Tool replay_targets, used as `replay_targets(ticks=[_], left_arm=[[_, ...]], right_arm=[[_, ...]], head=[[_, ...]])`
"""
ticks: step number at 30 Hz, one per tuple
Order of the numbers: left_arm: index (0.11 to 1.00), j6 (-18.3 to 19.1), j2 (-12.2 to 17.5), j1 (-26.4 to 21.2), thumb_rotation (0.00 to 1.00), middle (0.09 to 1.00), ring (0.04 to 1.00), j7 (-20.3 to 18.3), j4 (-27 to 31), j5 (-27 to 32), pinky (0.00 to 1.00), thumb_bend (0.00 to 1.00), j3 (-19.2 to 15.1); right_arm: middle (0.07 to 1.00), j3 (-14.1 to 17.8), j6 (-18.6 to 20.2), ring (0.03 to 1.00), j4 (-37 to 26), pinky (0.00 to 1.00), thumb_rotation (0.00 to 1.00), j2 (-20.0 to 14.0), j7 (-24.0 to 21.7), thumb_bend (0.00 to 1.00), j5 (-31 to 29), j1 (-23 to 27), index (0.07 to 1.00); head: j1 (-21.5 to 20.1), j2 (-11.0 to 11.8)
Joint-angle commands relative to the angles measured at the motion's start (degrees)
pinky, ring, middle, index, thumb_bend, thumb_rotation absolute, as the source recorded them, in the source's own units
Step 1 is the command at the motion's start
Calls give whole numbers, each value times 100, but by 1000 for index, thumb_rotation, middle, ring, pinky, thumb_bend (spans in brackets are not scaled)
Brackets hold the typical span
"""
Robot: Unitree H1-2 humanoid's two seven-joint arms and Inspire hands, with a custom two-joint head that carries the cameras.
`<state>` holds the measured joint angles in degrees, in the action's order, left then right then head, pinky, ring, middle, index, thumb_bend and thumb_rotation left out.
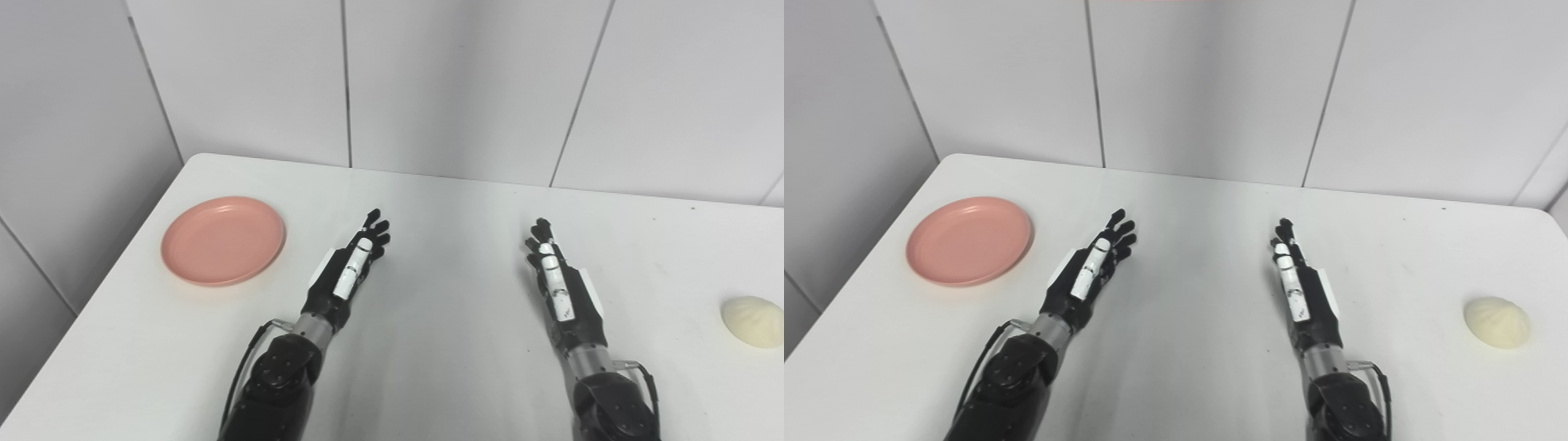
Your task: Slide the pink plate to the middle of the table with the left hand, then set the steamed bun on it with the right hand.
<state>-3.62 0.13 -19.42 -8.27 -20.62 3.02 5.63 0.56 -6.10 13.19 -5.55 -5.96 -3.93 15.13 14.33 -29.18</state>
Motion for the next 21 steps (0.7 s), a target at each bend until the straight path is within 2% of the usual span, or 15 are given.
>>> replay_targets(ticks=[1, 14, 21], left_arm=[[977, 332, -132, 174, 1000, 970, 958, 54, -559, -186, 969, 487, 139], [977, 301, -144, 153, 1000, 968, 957, 33, -625, -211, 972, 504, 124], [976, 397, -175, 145, 1000, 970, 960, 49, -463, -147, 979, 492, 73]], right_arm=[[992, 77, -28, 978, 202, 999, 1000, -68, -53, 177, -78, -286, 1000], [992, 52, 25, 975, 164, 995, 1000, -74, -26, 177, -58, -292, 1000], [996, 41, 24, 981, 215, 1000, 1000, -76, -39, 171, -59, -255, 1000]], head=[[-2, -4], [-56, 4], [-68, 20]])
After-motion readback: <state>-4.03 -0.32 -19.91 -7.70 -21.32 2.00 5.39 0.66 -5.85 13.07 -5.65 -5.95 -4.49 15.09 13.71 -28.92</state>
